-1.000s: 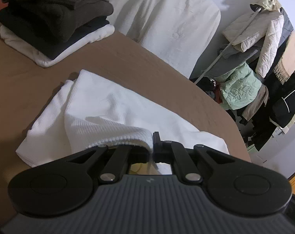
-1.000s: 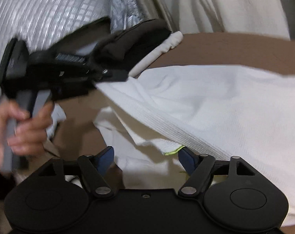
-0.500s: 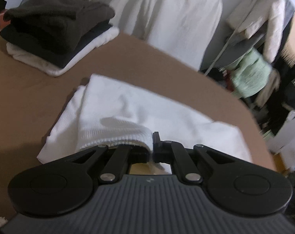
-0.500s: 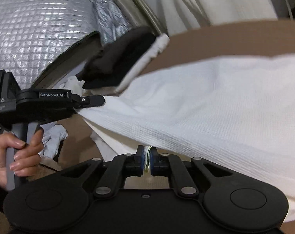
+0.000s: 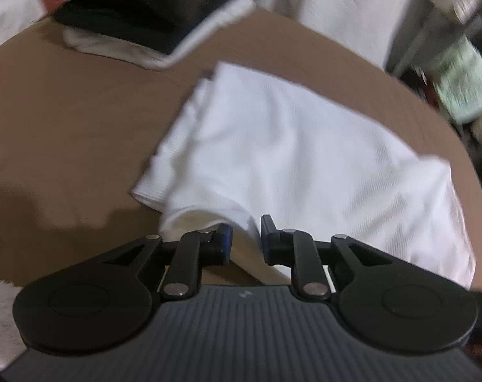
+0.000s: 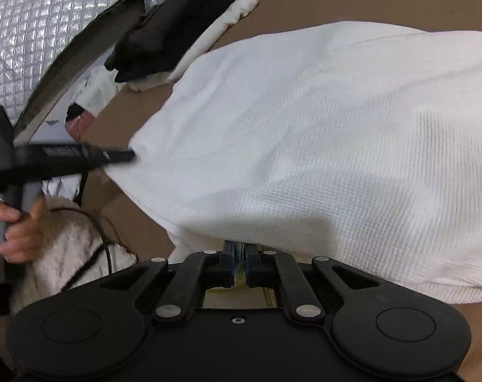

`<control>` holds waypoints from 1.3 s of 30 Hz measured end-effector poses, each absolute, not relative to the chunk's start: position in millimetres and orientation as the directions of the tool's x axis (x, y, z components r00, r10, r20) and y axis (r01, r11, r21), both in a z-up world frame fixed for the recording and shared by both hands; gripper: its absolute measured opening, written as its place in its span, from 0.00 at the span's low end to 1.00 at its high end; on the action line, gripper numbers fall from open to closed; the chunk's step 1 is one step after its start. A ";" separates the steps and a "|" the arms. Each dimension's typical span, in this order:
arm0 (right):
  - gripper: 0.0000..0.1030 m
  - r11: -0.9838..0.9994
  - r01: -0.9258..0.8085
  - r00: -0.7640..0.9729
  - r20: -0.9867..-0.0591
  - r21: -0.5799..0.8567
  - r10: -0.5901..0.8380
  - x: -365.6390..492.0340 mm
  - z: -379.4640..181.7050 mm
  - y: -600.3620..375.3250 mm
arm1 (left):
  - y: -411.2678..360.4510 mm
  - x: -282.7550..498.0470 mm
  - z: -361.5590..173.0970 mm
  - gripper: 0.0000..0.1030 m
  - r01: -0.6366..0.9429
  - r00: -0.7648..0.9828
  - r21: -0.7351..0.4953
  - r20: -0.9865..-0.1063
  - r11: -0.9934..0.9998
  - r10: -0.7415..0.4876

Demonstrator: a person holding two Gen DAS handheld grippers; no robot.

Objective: Fold clothes

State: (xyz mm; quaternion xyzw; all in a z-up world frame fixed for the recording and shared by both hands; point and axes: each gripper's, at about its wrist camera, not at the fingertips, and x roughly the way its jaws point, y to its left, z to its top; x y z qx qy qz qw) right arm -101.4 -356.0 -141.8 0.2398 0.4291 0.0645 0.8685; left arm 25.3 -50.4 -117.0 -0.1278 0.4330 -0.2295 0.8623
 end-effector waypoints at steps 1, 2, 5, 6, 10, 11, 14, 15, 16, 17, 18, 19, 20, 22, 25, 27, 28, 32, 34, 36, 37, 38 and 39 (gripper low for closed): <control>0.08 0.880 0.089 0.623 -0.716 0.467 0.316 -102.8 -141.4 -356.4 | -47.4 27.2 -118.4 0.25 0.264 0.520 -0.430 -0.691 0.864 -0.502; 0.08 0.883 0.085 0.622 -0.717 0.461 0.315 -104.1 -140.9 -356.9 | -44.3 29.1 -119.8 0.31 0.242 0.520 -0.440 -0.694 0.865 -0.498; 0.17 0.868 0.101 0.640 -0.700 0.486 0.318 -118.6 -138.3 -367.3 | -35.2 34.7 -124.0 0.38 0.176 0.519 -0.469 -0.703 0.866 -0.486; 0.29 0.863 0.100 0.641 -0.695 0.495 0.325 -124.7 -137.3 -370.9 | -32.2 36.5 -125.4 0.42 0.154 0.519 -0.478 -0.706 0.865 -0.483; 0.38 0.859 0.087 0.691 -0.651 0.505 0.313 -167.6 -132.2 -394.7 | -45.0 32.0 -122.1 0.46 0.193 0.529 -0.410 -0.721 0.891 -0.447; 0.38 0.856 0.095 0.713 -0.635 0.508 0.298 -179.1 -130.9 -400.6 | -53.4 29.8 -120.9 0.46 0.236 0.532 -0.380 -0.719 0.894 -0.446; 0.38 0.876 0.113 0.758 -0.610 0.470 0.230 -206.8 -127.7 -412.1 | -80.5 17.2 -112.5 0.46 0.418 0.500 -0.365 -0.672 0.832 -0.546; 0.38 0.896 0.116 0.760 -0.620 0.428 0.198 -211.1 -126.7 -411.7 | -88.5 11.1 -108.8 0.49 0.477 0.477 -0.380 -0.646 0.793 -0.596; 0.39 0.915 0.119 0.761 -0.627 0.386 0.166 -215.3 -125.7 -411.3 | -96.7 5.0 -105.4 0.55 0.530 0.452 -0.390 -0.621 0.753 -0.640; 0.39 0.934 0.102 0.753 -0.640 0.343 0.153 -215.5 -126.2 -408.6 | -105.7 -1.3 -102.9 0.56 0.568 0.432 -0.391 -0.608 0.725 -0.666; 0.39 0.944 0.077 0.754 -0.638 0.322 0.156 -214.5 -126.7 -406.1 | -116.7 -8.2 -101.4 0.56 0.605 0.412 -0.378 -0.604 0.701 -0.682; 0.39 0.951 0.052 0.755 -0.635 0.304 0.162 -213.3 -127.2 -403.7 | -130.9 -15.0 -101.3 0.56 0.646 0.390 -0.353 -0.610 0.677 -0.690; 0.39 0.951 0.035 0.760 -0.626 0.308 0.174 -210.5 -128.2 -402.8 | -145.0 -21.8 -101.3 0.56 0.685 0.367 -0.328 -0.616 0.650 -0.697; 0.39 0.945 0.026 0.750 -0.631 0.325 0.197 -200.1 -132.8 -405.2 | -172.3 -32.9 -102.7 0.57 0.753 0.305 -0.294 -0.636 0.588 -0.709; 0.38 0.964 0.032 0.732 -0.664 0.263 0.156 -182.4 -139.7 -408.5 | -209.9 -45.0 -106.3 0.60 0.830 0.227 -0.247 -0.669 0.501 -0.708; 0.36 0.973 0.054 0.742 -0.661 0.225 0.111 -172.4 -138.4 -413.4 | -232.1 -49.0 -108.6 0.63 0.871 0.228 -0.176 -0.681 0.458 -0.695; 0.36 0.974 0.072 0.754 -0.651 0.215 0.088 -167.6 -136.3 -417.6 | -241.0 -50.3 -110.1 0.66 0.889 0.233 -0.139 -0.682 0.436 -0.693; 0.36 0.967 0.137 0.794 -0.608 0.216 0.023 -152.1 -128.9 -436.4 | -271.4 -70.5 -114.1 0.67 0.922 0.331 0.075 -0.664 0.381 -0.670; 0.36 0.957 0.164 0.809 -0.588 0.238 0.007 -146.5 -125.5 -447.0 | -282.9 -83.4 -113.4 0.69 0.933 0.327 0.111 -0.658 0.343 -0.678; 0.36 0.954 0.167 0.814 -0.581 0.247 0.009 -143.2 -124.2 -451.1 | -288.8 -89.4 -116.8 0.77 0.950 0.261 0.046 -0.658 0.308 -0.706; 0.36 0.955 0.167 0.813 -0.583 0.246 0.008 -141.3 -124.5 -451.4 | -292.5 -88.6 -121.1 0.78 0.956 0.229 0.019 -0.669 0.292 -0.707; 0.36 0.955 0.168 0.812 -0.584 0.246 0.008 -139.4 -124.9 -451.8 | -294.6 -81.8 -124.1 0.77 0.950 0.224 -0.006 -0.680 0.311 -0.698; 0.36 0.954 0.173 0.807 -0.590 0.245 0.006 -138.8 -125.4 -451.8 | -296.6 -75.0 -127.0 0.57 0.943 0.219 -0.030 -0.692 0.331 -0.688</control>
